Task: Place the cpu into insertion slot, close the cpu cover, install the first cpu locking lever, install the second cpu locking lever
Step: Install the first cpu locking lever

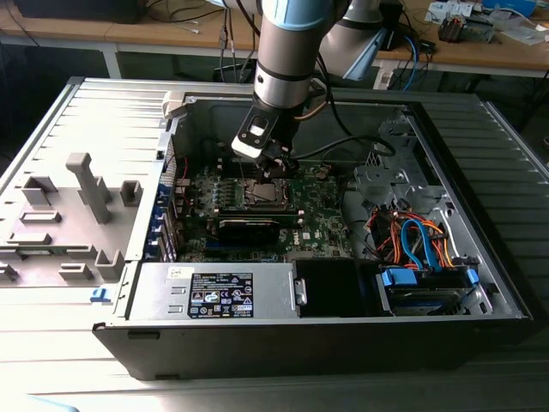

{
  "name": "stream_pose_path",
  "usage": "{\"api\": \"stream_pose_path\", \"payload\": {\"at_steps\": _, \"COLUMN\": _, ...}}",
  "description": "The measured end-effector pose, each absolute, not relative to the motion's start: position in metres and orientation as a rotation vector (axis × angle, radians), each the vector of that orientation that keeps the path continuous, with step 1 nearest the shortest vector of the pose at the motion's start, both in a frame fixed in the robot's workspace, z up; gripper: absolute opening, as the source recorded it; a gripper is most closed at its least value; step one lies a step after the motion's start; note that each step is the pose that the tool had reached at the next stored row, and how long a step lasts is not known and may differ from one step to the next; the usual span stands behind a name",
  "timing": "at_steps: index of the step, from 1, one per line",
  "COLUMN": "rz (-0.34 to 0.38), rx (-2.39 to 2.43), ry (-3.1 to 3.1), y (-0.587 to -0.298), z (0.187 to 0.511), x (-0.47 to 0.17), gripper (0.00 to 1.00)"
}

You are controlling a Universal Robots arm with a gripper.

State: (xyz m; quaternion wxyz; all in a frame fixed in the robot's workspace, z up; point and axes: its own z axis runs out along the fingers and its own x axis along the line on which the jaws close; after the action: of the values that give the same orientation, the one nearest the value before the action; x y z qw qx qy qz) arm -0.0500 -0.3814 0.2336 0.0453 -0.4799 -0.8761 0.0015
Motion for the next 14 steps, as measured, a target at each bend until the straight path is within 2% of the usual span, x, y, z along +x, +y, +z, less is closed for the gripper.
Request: {"api": "stream_pose_path", "payload": {"at_steps": 14, "rz": 0.005, "rx": -1.420, "ry": -2.700, "y": -0.3814, "z": 0.2339, "x": -0.0500, "gripper": 0.11}}
